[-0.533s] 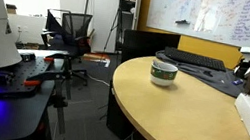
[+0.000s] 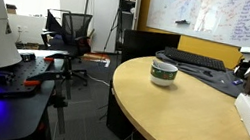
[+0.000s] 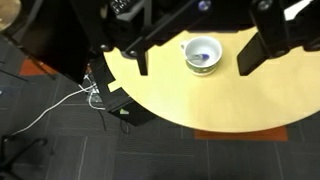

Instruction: Remove the blue marker from the green and white mug

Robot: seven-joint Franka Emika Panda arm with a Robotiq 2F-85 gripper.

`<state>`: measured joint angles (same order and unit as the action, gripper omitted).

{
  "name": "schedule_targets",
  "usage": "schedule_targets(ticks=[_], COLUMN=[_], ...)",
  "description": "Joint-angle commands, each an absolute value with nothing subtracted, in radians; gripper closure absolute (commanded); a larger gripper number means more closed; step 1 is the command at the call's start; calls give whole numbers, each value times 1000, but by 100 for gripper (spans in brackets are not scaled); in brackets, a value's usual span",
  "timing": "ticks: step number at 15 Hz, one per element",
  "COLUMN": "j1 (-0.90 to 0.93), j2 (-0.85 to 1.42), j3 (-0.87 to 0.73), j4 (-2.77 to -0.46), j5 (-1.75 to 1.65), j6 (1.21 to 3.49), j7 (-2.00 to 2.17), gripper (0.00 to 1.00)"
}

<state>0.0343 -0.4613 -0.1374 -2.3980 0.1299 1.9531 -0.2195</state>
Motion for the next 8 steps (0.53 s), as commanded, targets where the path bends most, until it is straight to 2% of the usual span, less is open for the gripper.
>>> schedule_targets(ticks=[1, 8], j1=[-5, 5], j2=[-397, -98], j3=[-73, 21], j4=[-2357, -2177], j5=[124, 203], j6=[1960, 2005], j7=[-43, 366], gripper=[0, 0])
